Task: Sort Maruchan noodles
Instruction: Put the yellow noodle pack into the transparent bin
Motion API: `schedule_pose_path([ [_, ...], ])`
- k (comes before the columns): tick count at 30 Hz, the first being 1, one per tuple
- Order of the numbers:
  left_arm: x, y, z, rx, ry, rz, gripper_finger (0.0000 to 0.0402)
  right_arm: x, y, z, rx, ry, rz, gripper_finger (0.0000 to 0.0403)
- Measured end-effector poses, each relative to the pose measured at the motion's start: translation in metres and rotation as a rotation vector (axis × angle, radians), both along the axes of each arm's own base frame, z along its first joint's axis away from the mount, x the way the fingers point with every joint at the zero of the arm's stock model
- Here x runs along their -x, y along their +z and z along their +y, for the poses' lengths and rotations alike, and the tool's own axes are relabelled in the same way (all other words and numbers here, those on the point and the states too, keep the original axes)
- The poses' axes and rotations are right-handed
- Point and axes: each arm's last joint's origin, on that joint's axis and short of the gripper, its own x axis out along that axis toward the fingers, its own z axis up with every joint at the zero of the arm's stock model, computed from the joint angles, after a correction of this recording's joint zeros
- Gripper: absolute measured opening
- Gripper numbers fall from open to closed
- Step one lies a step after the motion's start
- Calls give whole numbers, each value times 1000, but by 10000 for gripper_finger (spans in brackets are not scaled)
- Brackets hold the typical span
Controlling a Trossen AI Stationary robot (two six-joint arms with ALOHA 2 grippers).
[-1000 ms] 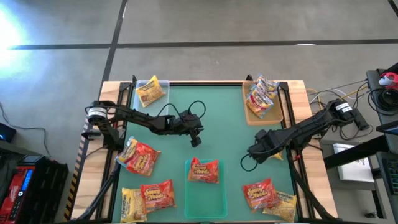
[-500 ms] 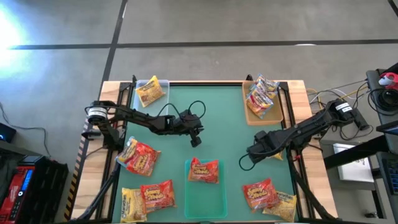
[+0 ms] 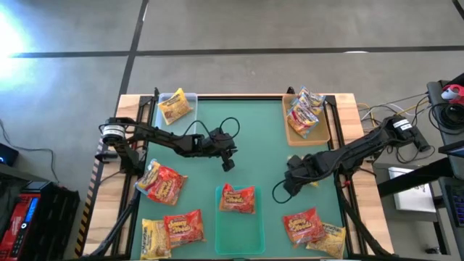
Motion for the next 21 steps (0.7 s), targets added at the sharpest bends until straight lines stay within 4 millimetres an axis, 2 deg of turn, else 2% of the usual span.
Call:
schedule_pose_path([
  [5,0,0,0,0,0,-1,46,-18,4,7,-12,255,-202,205],
  [9,0,0,0,0,0,-1,46,-26,12,10,-13,310,-274,205],
  [12,0,0,0,0,0,0,46,-27,14,10,-34,237,-270,205],
  [15,0,0,0,0,-1,1,46,-27,14,10,-62,89,-264,205],
  [21,0,-3,0,0,-1,9,46,-28,3,8,-25,-130,-223,205],
])
